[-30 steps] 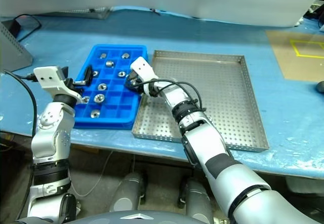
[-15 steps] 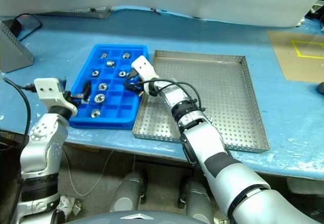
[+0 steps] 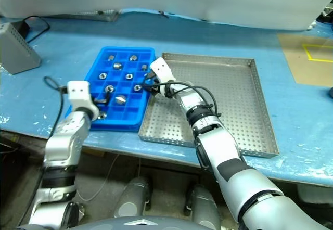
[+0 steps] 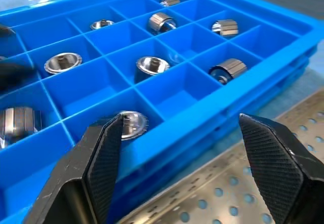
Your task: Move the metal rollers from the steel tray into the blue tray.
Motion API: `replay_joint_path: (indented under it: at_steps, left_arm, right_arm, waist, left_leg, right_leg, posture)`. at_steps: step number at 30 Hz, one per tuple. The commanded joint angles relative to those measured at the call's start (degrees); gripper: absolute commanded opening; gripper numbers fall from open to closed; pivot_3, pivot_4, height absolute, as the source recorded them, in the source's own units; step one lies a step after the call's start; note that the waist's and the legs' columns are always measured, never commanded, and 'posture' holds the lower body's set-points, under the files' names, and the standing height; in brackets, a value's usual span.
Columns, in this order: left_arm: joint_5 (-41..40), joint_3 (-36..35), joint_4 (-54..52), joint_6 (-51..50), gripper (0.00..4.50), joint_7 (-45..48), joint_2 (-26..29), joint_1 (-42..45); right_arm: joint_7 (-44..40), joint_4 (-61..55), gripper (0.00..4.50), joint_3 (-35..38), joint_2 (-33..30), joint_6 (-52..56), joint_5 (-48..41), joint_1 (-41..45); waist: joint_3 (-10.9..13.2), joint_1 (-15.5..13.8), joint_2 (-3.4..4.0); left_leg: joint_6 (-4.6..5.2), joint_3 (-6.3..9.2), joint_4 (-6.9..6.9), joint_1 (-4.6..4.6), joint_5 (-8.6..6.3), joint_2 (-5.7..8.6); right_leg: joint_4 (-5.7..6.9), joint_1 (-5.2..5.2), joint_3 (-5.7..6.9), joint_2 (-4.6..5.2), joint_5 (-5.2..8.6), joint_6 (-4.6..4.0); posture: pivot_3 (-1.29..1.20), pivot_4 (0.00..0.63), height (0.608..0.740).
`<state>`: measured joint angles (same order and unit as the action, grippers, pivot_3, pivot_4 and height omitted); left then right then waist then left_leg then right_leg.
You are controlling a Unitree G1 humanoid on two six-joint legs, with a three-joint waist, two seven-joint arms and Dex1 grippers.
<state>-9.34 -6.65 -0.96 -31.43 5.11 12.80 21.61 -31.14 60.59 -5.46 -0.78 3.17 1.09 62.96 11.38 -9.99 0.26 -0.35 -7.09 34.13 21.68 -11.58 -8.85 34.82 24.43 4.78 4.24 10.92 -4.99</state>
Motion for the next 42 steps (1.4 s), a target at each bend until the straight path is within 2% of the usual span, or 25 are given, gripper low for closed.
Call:
replay_joint_path:
  at_steps: [1,5,8,11,15,18,21,25,26,30,33,36,38,42]
  left_arm:
    - [0.8,-1.02,1.0,1.98,4.3,0.05,0.76,1.18]
    - [-1.4,-8.17,1.66,7.96,4.3,-1.6,2.64,4.77]
    - [-4.28,-10.15,3.61,13.22,4.3,2.37,4.14,9.85]
    - [-6.98,-8.19,7.67,14.54,4.3,10.28,5.21,15.21]
    - [-8.06,-3.7,12.36,17.86,4.3,20.73,5.5,19.59]
    - [-11.64,2.58,13.45,18.7,4.3,35.37,3.85,21.59]
    - [-14.55,5.62,13.24,16.57,4.3,44.48,3.58,21.44]
    - [-14.74,8.24,13.61,15.51,4.3,50.45,4.45,20.85]
    - [-14.65,8.76,13.27,15.27,4.3,51.23,4.57,20.29]
    - [-13.73,9.26,12.52,15.7,4.3,51.41,4.63,18.88]
    - [-13.32,8.38,12.07,16.13,4.3,50.23,5.08,18.24]
    - [-13.99,6.29,11.22,15.79,4.3,47.92,5.57,18.18]
    - [-12.2,5.56,11.15,17.49,4.3,45.27,6.11,17.56]
    - [-10.53,2.22,10.16,19.93,4.3,37.76,6.03,16.49]
  right_arm:
    - [0.64,-3.52,3.77,0.83,-1.44,0.63,-0.18,-1.01]
    - [1.2,-4.46,3.77,1.04,-2.41,0.89,-0.27,-1.64]
    - [-0.73,-8.24,3.77,2.28,-3.78,1.34,-2.26,-2.84]
    - [-4.54,-16.66,3.77,3.38,-7.33,4.0,-4.36,-7.14]
    - [-10.75,-34.68,3.77,3.89,-12.87,13.14,-8.64,-16.56]
    - [-17.33,-54.05,3.77,2.11,-20.08,24.86,-13.52,-29.06]
    - [-17.54,-64.09,3.77,1.3,-23.91,31.0,-15.0,-36.37]
    - [-15.8,-70.98,3.77,1.39,-25.28,36.03,-16.33,-41.04]
    - [-14.27,-71.21,3.77,0.48,-25.36,36.5,-14.98,-41.84]
    - [-10.37,-67.59,3.77,-5.98,-28.18,33.75,-6.47,-42.89]
    - [-10.71,-65.39,3.2,-8.8,-29.82,31.61,-3.8,-42.25]
    - [-12.16,-64.08,2.11,-8.94,-29.76,30.27,-4.44,-40.0]
    - [-12.56,-62.5,1.63,-7.69,-27.06,29.53,-6.69,-36.89]
    - [-12.64,-58.54,1.66,-3.57,-18.73,28.38,-12.55,-29.64]
  waist:
    - [-0.01,0.53,-0.02]
    - [0.0,2.11,-0.07]
    - [0.01,2.71,-0.08]
    - [0.02,2.5,-0.09]
    - [-0.02,2.54,-0.14]
    - [0.01,2.55,-0.21]
    - [0.03,3.97,-0.25]
    - [0.04,6.82,-0.27]
    - [0.04,7.29,-0.27]
    - [0.05,7.77,-0.28]
    - [0.01,7.76,-0.32]
    - [-0.04,7.67,-0.43]
    - [-0.06,7.88,-0.58]
    - [-0.03,7.63,-0.54]
  left_leg:
    - [0.02,0.0,0.0,0.05,-0.01,-0.01]
    - [0.1,0.0,0.02,0.49,0.2,-0.01]
    - [0.18,0.02,0.02,0.71,0.24,-0.03]
    - [0.36,0.02,0.04,0.77,0.28,-0.02]
    - [0.63,-0.1,0.14,0.71,0.19,0.06]
    - [0.67,-0.12,0.14,0.78,0.18,0.06]
    - [0.74,-0.19,0.12,0.78,0.14,0.04]
    - [0.52,-0.33,-0.04,0.49,0.25,-0.04]
    - [0.38,-0.31,-0.09,0.46,0.34,-0.05]
    - [0.03,-0.31,-0.68,-0.16,0.55,0.03]
    - [0.06,-0.29,-1.16,-0.41,0.8,0.04]
    - [0.26,-0.29,-1.09,-0.41,0.71,0.12]
    - [0.34,-0.29,-1.08,-0.44,0.69,0.1]
    - [0.12,-0.27,-1.14,-0.34,0.8,0.03]
  right_leg:
    - [-0.03,0.03,0.0,0.0,0.01,0.01]
    - [0.02,0.5,0.02,-0.03,0.0,0.01]
    - [0.06,0.7,0.08,-0.04,0.0,-0.01]
    - [0.07,0.72,0.1,-0.03,-0.01,-0.02]
    - [-0.01,0.56,0.02,0.06,-0.02,0.0]
    - [-0.08,0.6,0.01,0.06,-0.02,0.03]
    - [-0.08,0.65,0.0,0.06,0.01,0.1]
    - [-0.05,0.6,-0.04,-0.02,-0.04,0.13]
    - [-0.07,0.53,-0.04,-0.07,0.1,0.45]
    - [-0.41,-0.12,-0.03,-0.09,0.14,0.59]
    - [-1.11,-0.33,0.01,-0.12,-0.01,0.83]
    - [-1.21,-0.49,0.01,-0.06,-0.08,0.87]
    - [-1.21,-0.56,0.0,-0.05,-0.13,0.78]
    - [-1.1,-0.46,0.05,-0.08,-0.25,0.64]
  posture:
    - [0.23,0.15,0.74]
    - [0.22,0.15,0.74]
    - [0.18,0.15,0.74]
    - [0.11,0.15,0.74]
    - [0.03,0.15,0.74]
    - [-0.05,0.15,0.74]
    - [-0.11,0.15,0.74]
    - [-0.14,0.15,0.74]
    - [-0.14,0.15,0.74]
    - [-0.13,0.15,0.74]
    - [-0.1,0.15,0.74]
    - [-0.06,0.15,0.74]
    - [-0.02,0.15,0.74]
    - [0.1,0.15,0.74]
